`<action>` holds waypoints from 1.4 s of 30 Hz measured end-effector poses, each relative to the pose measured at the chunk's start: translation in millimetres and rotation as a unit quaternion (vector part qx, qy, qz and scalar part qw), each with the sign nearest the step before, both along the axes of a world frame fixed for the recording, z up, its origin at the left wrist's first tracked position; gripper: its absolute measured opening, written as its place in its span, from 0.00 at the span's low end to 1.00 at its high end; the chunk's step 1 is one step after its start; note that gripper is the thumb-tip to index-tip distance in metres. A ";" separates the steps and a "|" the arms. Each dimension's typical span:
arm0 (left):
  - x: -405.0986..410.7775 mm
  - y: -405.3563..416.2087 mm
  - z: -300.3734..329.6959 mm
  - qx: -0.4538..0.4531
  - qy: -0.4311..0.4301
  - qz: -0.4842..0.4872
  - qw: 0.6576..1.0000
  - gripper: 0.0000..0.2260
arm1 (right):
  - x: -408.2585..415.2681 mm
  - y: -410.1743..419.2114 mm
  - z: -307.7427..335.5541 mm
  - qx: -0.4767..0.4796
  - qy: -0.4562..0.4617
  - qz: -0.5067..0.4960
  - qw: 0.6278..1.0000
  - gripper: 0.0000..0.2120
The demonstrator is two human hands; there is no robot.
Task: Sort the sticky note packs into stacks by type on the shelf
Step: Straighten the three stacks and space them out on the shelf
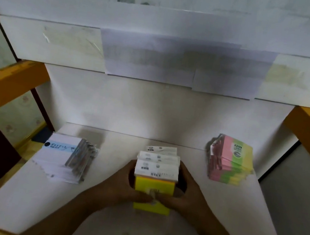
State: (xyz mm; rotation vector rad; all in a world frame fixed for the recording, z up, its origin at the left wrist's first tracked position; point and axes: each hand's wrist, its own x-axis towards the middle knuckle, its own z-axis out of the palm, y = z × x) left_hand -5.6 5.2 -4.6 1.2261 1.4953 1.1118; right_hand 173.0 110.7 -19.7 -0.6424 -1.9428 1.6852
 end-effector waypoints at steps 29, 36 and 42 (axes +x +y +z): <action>-20.8 0.6 14.7 -0.144 -0.164 0.176 0.960 0.19 | -73.5 -16.1 6.4 -0.145 -0.105 -0.123 0.976 0.38; -13.9 -3.2 8.1 -0.130 -0.059 0.190 0.971 0.42 | -69.0 -22.6 4.6 -0.115 -0.170 -0.154 0.967 0.45; 5.6 -6.6 11.7 -0.048 -0.113 0.220 0.968 0.27 | -62.7 -30.3 12.3 -0.195 -0.042 -0.174 0.964 0.36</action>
